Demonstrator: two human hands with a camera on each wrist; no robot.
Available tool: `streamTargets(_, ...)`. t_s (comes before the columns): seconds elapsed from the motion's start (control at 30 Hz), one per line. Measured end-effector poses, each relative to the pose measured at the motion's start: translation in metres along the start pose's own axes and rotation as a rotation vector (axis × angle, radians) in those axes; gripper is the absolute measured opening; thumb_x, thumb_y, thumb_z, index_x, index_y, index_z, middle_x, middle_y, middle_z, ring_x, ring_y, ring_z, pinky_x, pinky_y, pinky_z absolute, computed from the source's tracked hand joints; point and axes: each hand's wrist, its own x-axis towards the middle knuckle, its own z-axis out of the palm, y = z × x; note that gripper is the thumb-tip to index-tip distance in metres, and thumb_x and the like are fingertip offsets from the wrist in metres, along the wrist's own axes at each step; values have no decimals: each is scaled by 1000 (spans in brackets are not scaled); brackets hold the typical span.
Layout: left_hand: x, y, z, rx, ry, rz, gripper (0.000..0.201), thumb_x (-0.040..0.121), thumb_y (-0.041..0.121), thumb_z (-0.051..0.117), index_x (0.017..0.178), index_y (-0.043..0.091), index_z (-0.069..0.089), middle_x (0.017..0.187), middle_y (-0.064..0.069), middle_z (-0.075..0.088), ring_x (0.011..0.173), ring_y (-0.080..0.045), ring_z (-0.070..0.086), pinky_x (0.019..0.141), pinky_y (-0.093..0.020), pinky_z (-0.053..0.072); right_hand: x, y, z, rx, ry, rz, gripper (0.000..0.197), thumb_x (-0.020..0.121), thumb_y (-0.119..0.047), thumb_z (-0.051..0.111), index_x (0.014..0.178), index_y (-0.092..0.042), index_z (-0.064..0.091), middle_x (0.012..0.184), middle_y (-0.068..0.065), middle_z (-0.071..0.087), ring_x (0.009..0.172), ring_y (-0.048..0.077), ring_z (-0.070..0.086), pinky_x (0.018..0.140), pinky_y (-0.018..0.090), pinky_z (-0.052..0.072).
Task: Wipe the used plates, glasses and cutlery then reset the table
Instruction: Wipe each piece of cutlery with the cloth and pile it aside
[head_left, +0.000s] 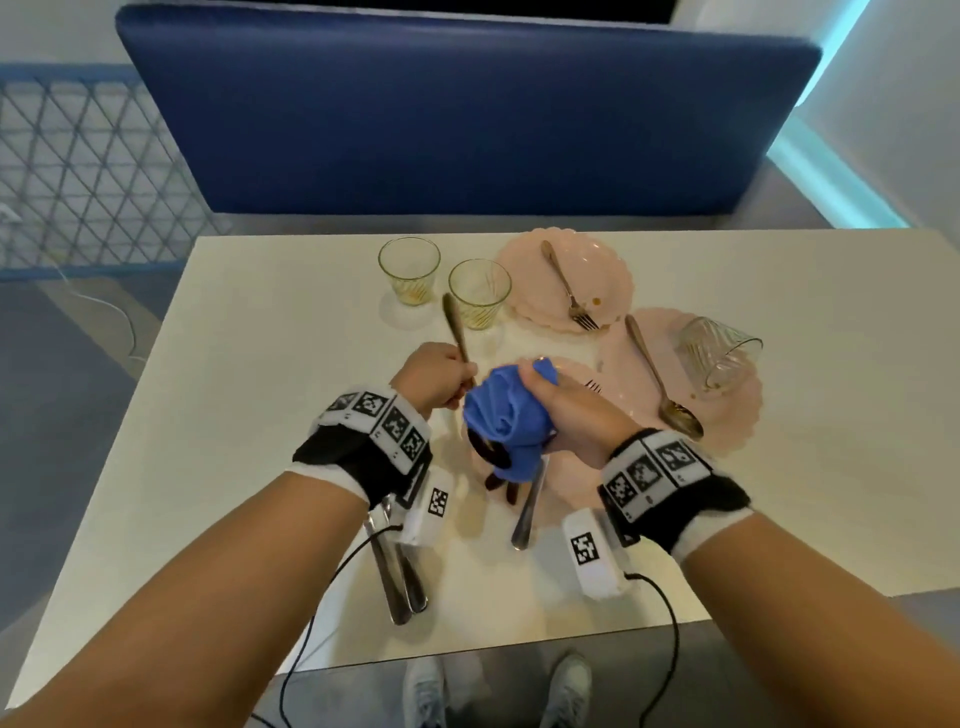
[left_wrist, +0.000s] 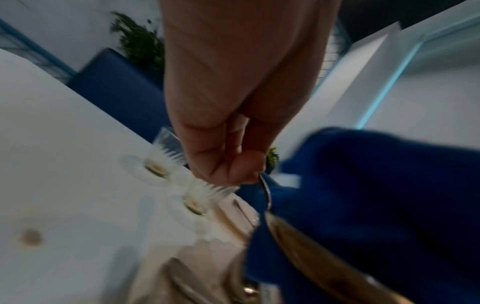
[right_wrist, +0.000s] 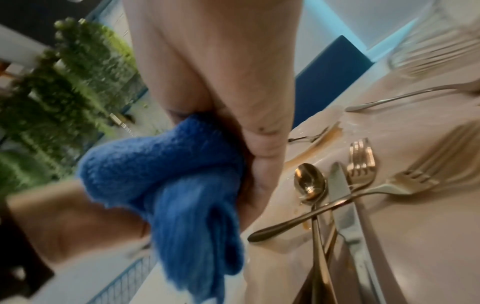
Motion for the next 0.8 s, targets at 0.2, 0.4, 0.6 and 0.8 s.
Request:
streamTargets(0.2, -15, 27, 41, -14, -3, 89, 35, 91, 6, 54, 57, 10, 43, 55, -9, 44, 49, -21, 40, 51, -27, 37, -6, 0, -11, -98, -131, -59, 6, 88, -7, 61, 83, -10, 64, 85, 13, 65, 80, 26, 60, 89, 46, 49)
streamTargets(0.4, -21, 26, 68, -149, 38, 101, 28, 93, 5, 51, 66, 9, 42, 58, -9, 47, 49, -17, 42, 45, -25, 39, -22, 10, -39, -114, -68, -86, 24, 70, -22, 71, 84, -4, 64, 76, 13, 63, 69, 24, 57, 69, 34, 48)
streamTargets(0.6, -21, 50, 38, -290, -50, 161, 43, 85, 7, 65, 119, 18, 41, 82, -11, 64, 58, -12, 54, 53, -22, 47, -33, 14, -72, -511, -65, -144, 16, 80, -8, 69, 77, -20, 59, 73, -4, 61, 69, 12, 57, 68, 24, 44)
streamTargets(0.8, -34, 69, 21, 599, -399, 260, 22, 94, 23, 53, 95, 8, 69, 62, -2, 58, 44, -7, 43, 43, -16, 36, -30, -1, -121, -363, 29, -162, 23, 79, -8, 69, 101, -4, 66, 84, 16, 68, 71, 22, 63, 64, 26, 46)
